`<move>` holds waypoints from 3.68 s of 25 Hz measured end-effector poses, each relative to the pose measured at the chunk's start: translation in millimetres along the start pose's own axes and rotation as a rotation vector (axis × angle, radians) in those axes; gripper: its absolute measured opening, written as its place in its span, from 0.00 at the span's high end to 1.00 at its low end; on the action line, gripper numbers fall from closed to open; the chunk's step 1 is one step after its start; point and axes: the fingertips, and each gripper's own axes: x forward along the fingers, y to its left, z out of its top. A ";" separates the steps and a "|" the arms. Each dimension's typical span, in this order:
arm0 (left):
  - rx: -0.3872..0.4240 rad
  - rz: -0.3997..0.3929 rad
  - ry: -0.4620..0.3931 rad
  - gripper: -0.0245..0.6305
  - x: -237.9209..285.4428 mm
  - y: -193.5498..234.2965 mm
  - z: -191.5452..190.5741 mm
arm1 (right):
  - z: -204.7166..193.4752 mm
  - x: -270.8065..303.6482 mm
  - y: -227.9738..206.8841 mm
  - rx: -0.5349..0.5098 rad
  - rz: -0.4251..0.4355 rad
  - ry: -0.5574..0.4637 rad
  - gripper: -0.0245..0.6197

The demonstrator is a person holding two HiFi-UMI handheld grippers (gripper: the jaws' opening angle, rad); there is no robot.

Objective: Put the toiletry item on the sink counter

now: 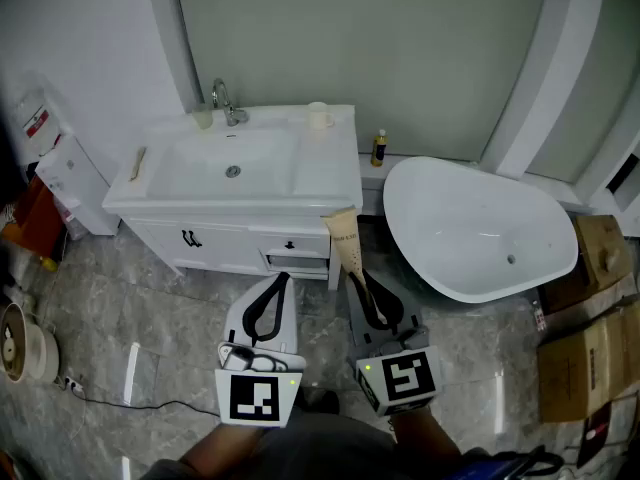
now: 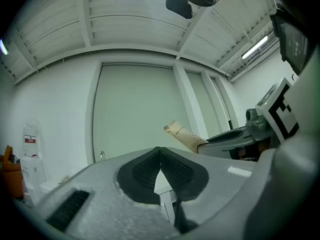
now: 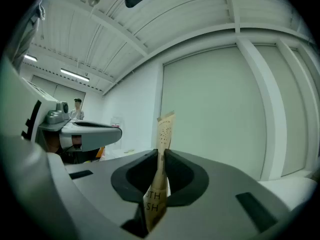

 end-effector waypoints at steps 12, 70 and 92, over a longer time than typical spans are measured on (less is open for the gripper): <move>0.019 -0.017 0.039 0.95 16.8 -28.1 -5.7 | -5.4 -11.0 -42.3 0.063 -0.029 -0.025 0.89; -0.072 -0.074 0.082 0.95 346.3 128.1 -84.8 | -48.1 306.8 -178.3 0.064 -0.061 0.097 0.89; -0.049 0.155 0.133 0.95 443.9 181.2 -87.0 | -40.7 436.1 -230.9 0.065 0.177 0.075 0.89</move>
